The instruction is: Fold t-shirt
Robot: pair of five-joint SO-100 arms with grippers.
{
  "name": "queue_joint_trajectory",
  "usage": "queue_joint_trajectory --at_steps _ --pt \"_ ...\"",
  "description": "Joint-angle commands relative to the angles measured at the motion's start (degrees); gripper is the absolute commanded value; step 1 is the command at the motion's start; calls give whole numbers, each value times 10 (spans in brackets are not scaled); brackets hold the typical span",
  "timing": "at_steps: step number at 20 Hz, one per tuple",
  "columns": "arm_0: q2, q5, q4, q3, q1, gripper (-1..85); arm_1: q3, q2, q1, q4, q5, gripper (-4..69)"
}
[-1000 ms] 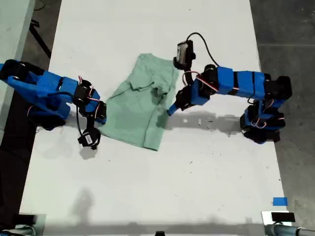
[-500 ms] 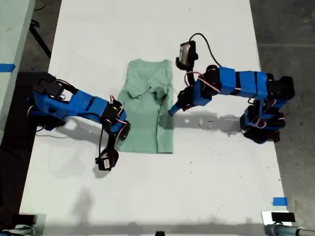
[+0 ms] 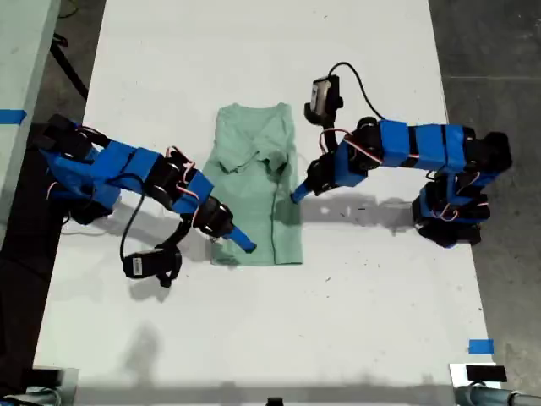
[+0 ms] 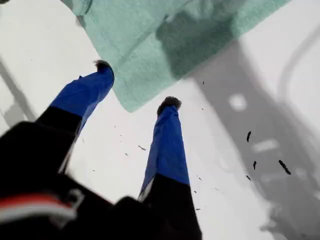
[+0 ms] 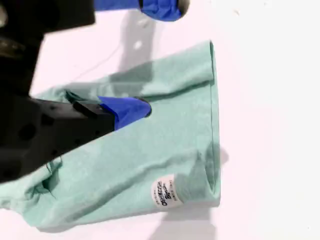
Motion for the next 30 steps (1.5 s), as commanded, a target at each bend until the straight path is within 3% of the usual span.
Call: queue_joint_trajectory --at_steps 1,4,6,8,10,13,14,15,16,19,30 --pt "124 13 -11 49 -36 321 7 53 -10 -14 10 233" --pt "279 8 -23 196 -74 307 39 83 -9 -13 22 223" --pt "351 -21 -5 277 -88 291 54 106 -7 -6 24 174" --pt "390 -76 31 327 -92 101 57 112 -7 21 28 122" --pt "408 -138 69 349 -79 0 63 112 -12 51 55 49" --pt "381 -171 77 331 -37 0 60 113 -40 54 68 24" --pt "361 -171 77 313 -25 51 54 112 -48 51 70 23" --pt "340 -175 77 294 -15 170 41 106 -58 50 76 49" --pt "324 -175 68 279 -3 250 29 98 -72 44 81 199" --pt "283 -170 23 254 18 276 -7 38 -107 33 98 272" --pt "69 -169 -90 256 19 300 -127 -226 -111 -25 92 295"
